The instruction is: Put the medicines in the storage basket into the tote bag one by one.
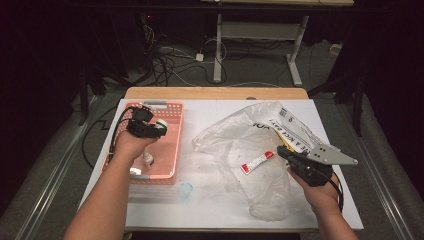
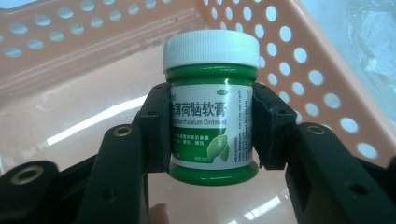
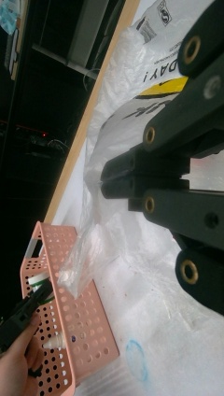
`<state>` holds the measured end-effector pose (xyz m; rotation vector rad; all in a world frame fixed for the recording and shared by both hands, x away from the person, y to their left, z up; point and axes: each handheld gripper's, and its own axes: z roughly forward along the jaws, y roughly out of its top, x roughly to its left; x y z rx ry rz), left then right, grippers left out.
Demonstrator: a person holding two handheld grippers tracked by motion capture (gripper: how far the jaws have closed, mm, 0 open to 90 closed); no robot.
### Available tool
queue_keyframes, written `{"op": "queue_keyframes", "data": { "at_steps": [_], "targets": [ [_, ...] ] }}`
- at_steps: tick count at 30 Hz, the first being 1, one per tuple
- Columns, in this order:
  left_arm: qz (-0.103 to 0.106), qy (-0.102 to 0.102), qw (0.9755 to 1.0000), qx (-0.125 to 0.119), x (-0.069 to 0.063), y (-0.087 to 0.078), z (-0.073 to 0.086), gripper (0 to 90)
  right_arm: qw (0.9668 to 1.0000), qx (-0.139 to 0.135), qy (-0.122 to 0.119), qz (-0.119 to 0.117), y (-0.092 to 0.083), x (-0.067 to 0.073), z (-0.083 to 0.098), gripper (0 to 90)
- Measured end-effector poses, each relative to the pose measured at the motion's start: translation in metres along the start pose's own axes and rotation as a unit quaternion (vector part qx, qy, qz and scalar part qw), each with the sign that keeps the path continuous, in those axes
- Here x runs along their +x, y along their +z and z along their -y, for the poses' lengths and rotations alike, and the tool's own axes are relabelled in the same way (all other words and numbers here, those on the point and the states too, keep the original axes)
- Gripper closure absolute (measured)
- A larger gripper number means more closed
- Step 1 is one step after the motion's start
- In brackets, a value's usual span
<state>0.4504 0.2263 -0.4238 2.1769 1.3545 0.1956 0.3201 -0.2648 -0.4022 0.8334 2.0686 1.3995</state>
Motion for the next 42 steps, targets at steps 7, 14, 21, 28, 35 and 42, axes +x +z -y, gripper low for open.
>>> {"op": "queue_keyframes", "data": {
  "at_steps": [7,14,21,28,35,42],
  "targets": [
    [0.007,-0.005,0.9989,-0.047,-0.006,-0.020,0.014,53.4,1.0000,0.002,-0.001,0.000,0.000,0.001,0.000,90.0],
    [0.004,0.006,0.9971,-0.076,-0.018,-0.036,0.029,53.4,1.0000,0.003,-0.003,-0.001,0.001,0.002,0.000,90.0],
    [0.013,0.017,0.9930,-0.116,-0.035,-0.052,0.046,53.5,1.0000,0.004,-0.002,-0.002,0.001,0.003,0.001,90.0],
    [0.024,0.032,0.9895,-0.139,-0.057,-0.057,0.064,53.5,1.0000,0.004,-0.004,-0.004,0.001,0.004,0.001,90.0],
    [0.038,0.036,0.9875,-0.148,-0.067,-0.057,0.077,53.5,1.0000,0.005,-0.006,-0.004,0.001,0.004,0.002,90.0],
    [0.043,0.055,0.9848,-0.159,-0.080,-0.062,0.084,53.5,0.9999,0.008,-0.008,-0.004,0.002,0.005,0.002,90.0]
  ]
}}
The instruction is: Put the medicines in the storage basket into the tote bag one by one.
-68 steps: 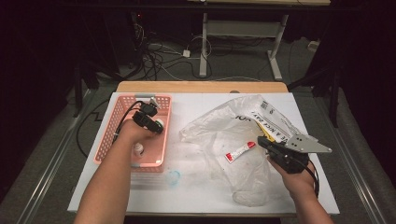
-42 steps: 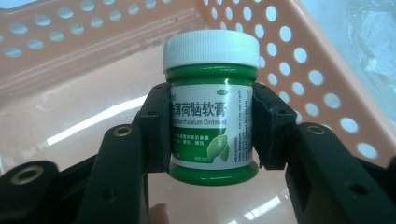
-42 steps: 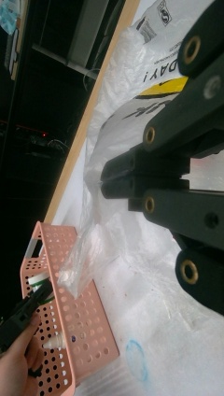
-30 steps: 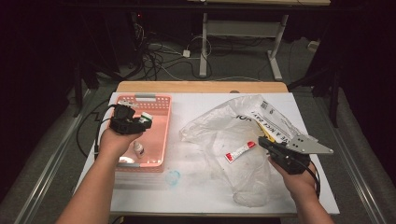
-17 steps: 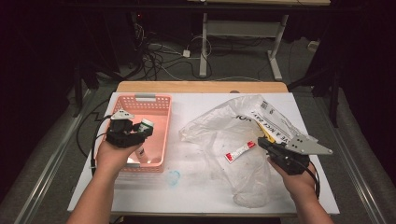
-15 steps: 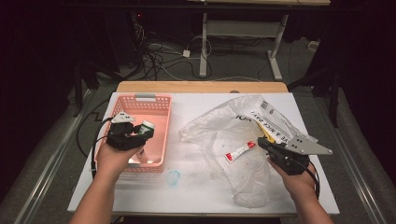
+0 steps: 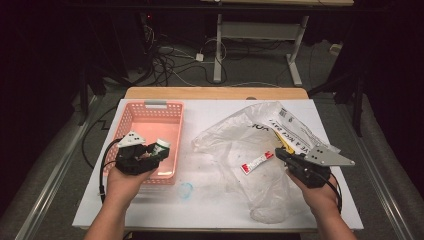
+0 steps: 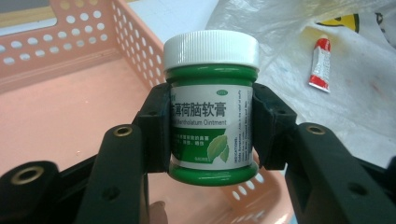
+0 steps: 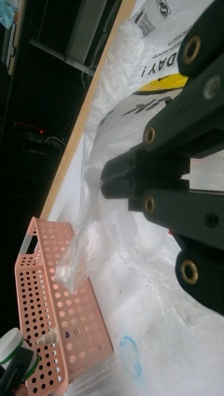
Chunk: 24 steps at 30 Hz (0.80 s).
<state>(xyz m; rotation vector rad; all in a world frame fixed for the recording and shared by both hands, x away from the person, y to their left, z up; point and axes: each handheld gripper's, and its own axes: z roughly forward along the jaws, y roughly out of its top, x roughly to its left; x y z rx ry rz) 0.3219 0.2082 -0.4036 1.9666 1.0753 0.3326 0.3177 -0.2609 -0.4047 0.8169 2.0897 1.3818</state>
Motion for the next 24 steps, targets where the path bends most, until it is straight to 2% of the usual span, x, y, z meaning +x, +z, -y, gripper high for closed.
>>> {"op": "queue_keyframes", "data": {
  "at_steps": [6,8,9,12,17,21,24],
  "targets": [
    [0.014,0.007,0.9999,-0.005,-0.012,0.003,-0.001,53.5,1.0000,-0.003,-0.001,-0.002,-0.001,0.001,-0.001,90.0],
    [0.026,0.007,0.9996,-0.008,-0.017,0.003,-0.001,53.5,1.0000,-0.003,0.000,-0.003,-0.001,0.001,-0.001,90.0],
    [0.038,0.011,0.9992,-0.011,-0.020,0.004,-0.002,53.5,1.0000,-0.003,-0.001,-0.003,-0.001,0.001,-0.001,90.0],
    [0.053,0.017,0.9983,-0.014,-0.028,0.006,-0.004,53.5,1.0000,-0.004,-0.002,-0.004,-0.001,0.001,-0.001,90.0],
    [0.067,0.033,0.9971,-0.011,-0.043,0.012,-0.006,53.5,1.0000,-0.003,-0.002,-0.005,-0.001,0.003,-0.002,90.0],
    [0.088,0.037,0.9953,-0.014,-0.051,0.019,-0.005,53.5,1.0000,-0.004,-0.003,-0.006,0.000,0.003,-0.002,90.0],
    [0.097,0.039,0.9945,-0.010,-0.057,0.026,-0.005,53.5,1.0000,-0.004,-0.004,-0.006,0.000,0.004,-0.002,90.0]
  ]
}}
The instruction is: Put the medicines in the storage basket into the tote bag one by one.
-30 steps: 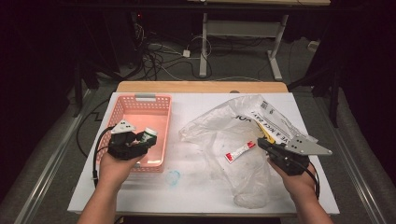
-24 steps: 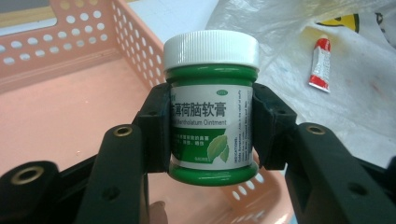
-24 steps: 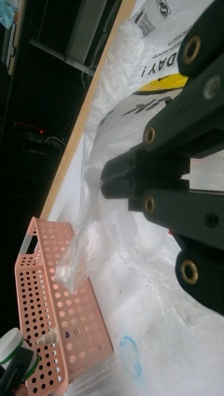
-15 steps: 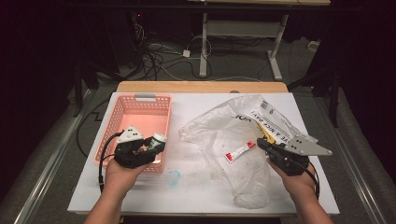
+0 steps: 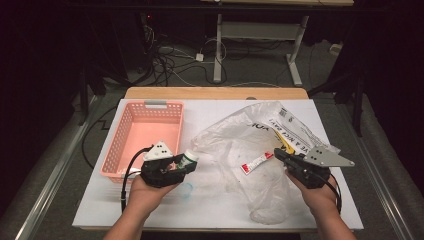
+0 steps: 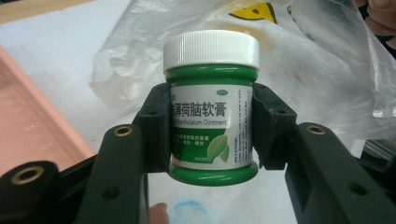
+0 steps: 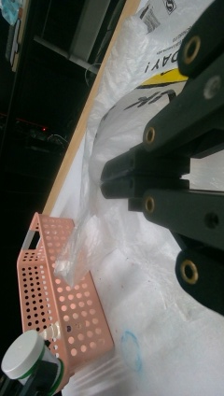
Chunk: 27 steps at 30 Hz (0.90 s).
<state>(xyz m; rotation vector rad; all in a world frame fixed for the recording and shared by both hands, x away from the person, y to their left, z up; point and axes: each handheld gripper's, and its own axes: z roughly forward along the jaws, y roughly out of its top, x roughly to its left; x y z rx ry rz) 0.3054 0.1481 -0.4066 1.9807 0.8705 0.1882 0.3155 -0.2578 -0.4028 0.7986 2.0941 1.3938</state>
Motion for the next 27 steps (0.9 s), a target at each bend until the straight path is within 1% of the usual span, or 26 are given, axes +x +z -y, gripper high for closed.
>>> {"op": "queue_keyframes", "data": {
  "at_steps": [7,12,18,22,27],
  "targets": [
    [0.013,0.013,0.9998,0.005,-0.012,0.014,-0.001,53.5,1.0000,-0.002,-0.001,-0.001,0.000,0.001,-0.001,90.0],
    [0.022,0.022,0.9994,0.014,-0.019,0.029,-0.002,53.5,1.0000,-0.001,-0.004,-0.004,0.001,0.003,-0.002,90.0],
    [0.032,0.031,0.9988,0.021,-0.028,0.048,-0.004,53.5,1.0000,-0.003,-0.005,-0.002,0.001,0.003,-0.003,90.0],
    [0.034,0.041,0.9982,0.030,-0.033,0.063,-0.006,53.5,1.0000,-0.005,-0.004,-0.003,0.001,0.003,-0.003,90.0],
    [0.043,0.042,0.9975,0.037,-0.037,0.081,-0.010,53.5,1.0000,-0.006,-0.002,-0.003,0.001,0.003,-0.004,90.0]
  ]
}}
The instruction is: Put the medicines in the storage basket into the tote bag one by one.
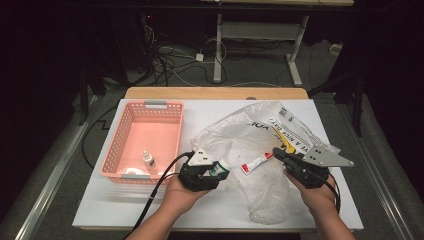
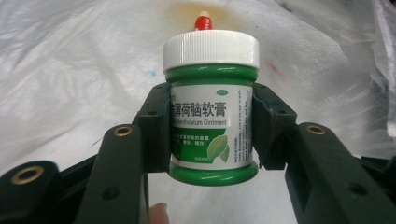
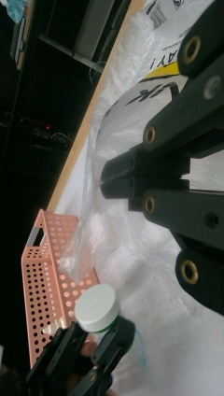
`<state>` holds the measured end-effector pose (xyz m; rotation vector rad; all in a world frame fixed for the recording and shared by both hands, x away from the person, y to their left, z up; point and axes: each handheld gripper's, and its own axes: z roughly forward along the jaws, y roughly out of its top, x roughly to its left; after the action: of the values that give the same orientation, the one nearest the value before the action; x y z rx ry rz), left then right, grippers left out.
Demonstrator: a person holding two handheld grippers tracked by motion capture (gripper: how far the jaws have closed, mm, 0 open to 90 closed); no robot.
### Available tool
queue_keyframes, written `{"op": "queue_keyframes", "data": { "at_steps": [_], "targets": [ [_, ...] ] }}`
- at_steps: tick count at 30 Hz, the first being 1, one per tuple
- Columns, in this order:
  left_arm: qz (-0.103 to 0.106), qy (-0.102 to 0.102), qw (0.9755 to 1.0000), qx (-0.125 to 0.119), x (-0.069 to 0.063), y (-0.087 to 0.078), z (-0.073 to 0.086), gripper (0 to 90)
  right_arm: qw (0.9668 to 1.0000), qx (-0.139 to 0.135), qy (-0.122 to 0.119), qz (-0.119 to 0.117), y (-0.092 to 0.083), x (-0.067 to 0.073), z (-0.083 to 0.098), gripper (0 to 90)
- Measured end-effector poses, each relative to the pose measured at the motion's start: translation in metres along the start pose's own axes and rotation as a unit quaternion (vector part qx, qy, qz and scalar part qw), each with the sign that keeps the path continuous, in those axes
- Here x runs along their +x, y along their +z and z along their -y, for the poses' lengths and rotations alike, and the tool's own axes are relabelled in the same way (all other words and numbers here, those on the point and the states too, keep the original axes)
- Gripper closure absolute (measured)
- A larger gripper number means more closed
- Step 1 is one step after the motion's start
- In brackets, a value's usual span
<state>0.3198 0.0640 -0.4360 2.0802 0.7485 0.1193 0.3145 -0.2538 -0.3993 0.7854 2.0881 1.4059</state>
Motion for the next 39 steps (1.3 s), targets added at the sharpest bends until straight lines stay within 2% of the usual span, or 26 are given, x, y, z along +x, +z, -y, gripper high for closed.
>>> {"op": "queue_keyframes", "data": {
  "at_steps": [5,11,20,22,30,36,39],
  "targets": [
    [0.006,0.002,1.0000,0.006,-0.003,0.021,-0.007,53.5,1.0000,-0.004,0.000,0.001,0.000,-0.001,-0.001,90.0],
    [0.011,0.018,0.9997,0.016,-0.007,0.045,-0.016,53.4,1.0000,-0.007,-0.001,0.000,0.000,-0.002,-0.002,90.0],
    [0.021,0.020,0.9995,0.013,-0.015,0.079,-0.030,53.4,1.0000,-0.009,0.003,0.002,0.001,-0.004,-0.004,90.0],
    [0.021,0.024,0.9994,0.016,-0.016,0.088,-0.032,53.3,0.9999,-0.010,0.003,0.003,0.001,-0.004,-0.004,90.0],
    [0.019,0.024,0.9995,0.005,-0.022,0.120,-0.041,53.3,0.9999,-0.013,0.008,0.007,-0.001,-0.008,-0.003,90.0],
    [0.009,0.043,0.9990,0.007,-0.029,0.140,-0.046,53.2,0.9998,-0.014,0.010,0.008,-0.003,-0.010,-0.002,90.0],
    [0.008,0.036,0.9993,0.009,-0.030,0.145,-0.046,53.2,0.9998,-0.015,0.013,0.010,-0.004,-0.012,-0.002,90.0]
  ]
}}
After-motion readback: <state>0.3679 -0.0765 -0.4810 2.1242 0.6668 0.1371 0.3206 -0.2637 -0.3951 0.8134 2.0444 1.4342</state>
